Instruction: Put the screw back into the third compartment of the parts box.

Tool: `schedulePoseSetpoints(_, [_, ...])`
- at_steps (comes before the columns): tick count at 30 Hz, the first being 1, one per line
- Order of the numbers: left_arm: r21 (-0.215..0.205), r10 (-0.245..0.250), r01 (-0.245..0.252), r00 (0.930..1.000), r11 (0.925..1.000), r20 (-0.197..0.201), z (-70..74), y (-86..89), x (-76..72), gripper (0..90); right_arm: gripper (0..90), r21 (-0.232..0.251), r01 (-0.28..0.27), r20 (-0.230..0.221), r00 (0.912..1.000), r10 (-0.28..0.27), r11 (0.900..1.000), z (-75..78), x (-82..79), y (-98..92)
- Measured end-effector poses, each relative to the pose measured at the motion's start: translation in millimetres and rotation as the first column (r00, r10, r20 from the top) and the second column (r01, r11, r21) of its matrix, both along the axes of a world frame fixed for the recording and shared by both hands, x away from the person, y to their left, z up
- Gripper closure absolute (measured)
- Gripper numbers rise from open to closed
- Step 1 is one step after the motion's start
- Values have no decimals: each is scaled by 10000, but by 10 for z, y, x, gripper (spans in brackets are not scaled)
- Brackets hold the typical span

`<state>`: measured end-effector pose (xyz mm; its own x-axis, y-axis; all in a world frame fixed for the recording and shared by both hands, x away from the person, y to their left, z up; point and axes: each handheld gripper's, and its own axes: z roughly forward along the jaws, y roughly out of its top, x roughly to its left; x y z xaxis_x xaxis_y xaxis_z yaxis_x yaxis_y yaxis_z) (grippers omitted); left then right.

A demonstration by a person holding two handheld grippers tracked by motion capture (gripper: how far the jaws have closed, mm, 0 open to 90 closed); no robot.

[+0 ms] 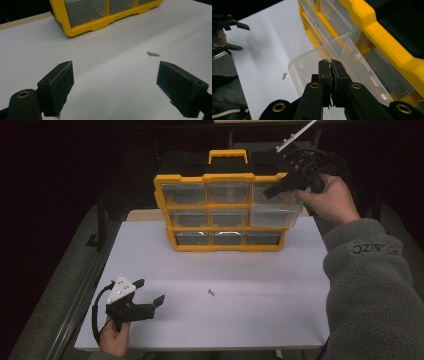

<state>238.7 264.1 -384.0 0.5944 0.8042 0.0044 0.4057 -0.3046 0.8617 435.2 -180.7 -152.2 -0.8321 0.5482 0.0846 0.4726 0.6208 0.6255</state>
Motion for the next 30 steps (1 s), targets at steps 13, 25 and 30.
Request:
schedulePoseSetpoints(13, [-6, 29, -29, 10000, 10000, -66, 2, 6, -1, 138, 772, -29, 113, -9, 9999, -113, 9999, -78, 28, 46])
schedulePoseSetpoints(25, [-74, 88, -89, 9999, 9999, -67, 1, -4, -8, 138, 730, 581, -739, 614, 9956, 703, 9956, 227, -312, 144])
schedulePoseSetpoints(30, [-79, 81, -81, 10000, 9999, -13, 0, -8, -6, 138, 709, 544, -1367, 709, 9886, 1327, 9891, 218, -488, 265])
